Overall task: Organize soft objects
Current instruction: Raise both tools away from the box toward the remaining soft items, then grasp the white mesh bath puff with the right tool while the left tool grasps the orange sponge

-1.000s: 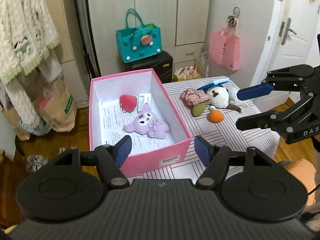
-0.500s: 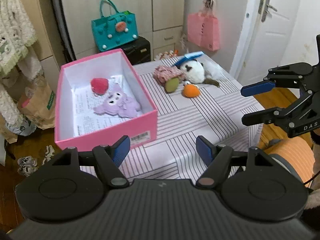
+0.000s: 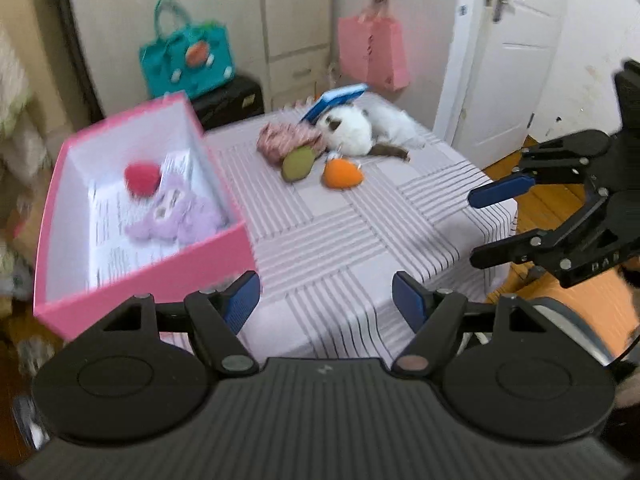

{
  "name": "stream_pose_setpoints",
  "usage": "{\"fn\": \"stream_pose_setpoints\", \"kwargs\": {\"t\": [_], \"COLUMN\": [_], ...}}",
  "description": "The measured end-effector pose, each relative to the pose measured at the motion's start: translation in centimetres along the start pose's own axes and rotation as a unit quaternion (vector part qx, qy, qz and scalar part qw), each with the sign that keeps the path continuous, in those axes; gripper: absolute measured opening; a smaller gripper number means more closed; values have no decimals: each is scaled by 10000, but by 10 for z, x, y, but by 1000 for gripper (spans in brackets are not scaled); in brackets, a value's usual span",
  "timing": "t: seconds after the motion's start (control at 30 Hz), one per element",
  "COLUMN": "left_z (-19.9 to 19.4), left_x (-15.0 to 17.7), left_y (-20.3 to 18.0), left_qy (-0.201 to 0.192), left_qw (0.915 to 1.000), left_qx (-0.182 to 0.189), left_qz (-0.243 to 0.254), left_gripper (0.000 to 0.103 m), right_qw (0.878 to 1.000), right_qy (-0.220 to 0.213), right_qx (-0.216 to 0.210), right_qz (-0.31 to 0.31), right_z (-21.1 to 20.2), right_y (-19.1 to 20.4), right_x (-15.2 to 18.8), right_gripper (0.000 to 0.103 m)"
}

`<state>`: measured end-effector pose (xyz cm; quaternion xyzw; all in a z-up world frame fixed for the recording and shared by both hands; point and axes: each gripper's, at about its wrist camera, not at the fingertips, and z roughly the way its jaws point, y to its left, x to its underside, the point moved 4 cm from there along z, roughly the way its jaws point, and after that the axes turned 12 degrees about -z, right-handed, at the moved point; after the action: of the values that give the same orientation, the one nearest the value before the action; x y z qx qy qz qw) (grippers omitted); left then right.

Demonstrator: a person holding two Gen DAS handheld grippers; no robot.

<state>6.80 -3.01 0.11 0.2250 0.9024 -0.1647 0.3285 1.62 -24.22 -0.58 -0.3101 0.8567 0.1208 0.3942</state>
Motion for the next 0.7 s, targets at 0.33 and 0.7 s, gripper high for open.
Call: {"fn": "stream_pose_setpoints", "kwargs": {"t": [0.33,0.7], "left_z": [42,92], "left_x": [-6,-35], "left_y": [-30,-39], "left_qy": [-211,-661], "left_qw": [9992,9905], "left_qx": [268,980], "left_qz": [230,-697], "left_gripper": [72,68], "right_qw": [9995,9835], "right_qy": [-149,-1186], "right_qx": [206,1213], "right_qz": [206,634], "right_z": [17,15], "right_y": [-37,-102], "right_x": [27,42], "right_gripper": [64,69]}}
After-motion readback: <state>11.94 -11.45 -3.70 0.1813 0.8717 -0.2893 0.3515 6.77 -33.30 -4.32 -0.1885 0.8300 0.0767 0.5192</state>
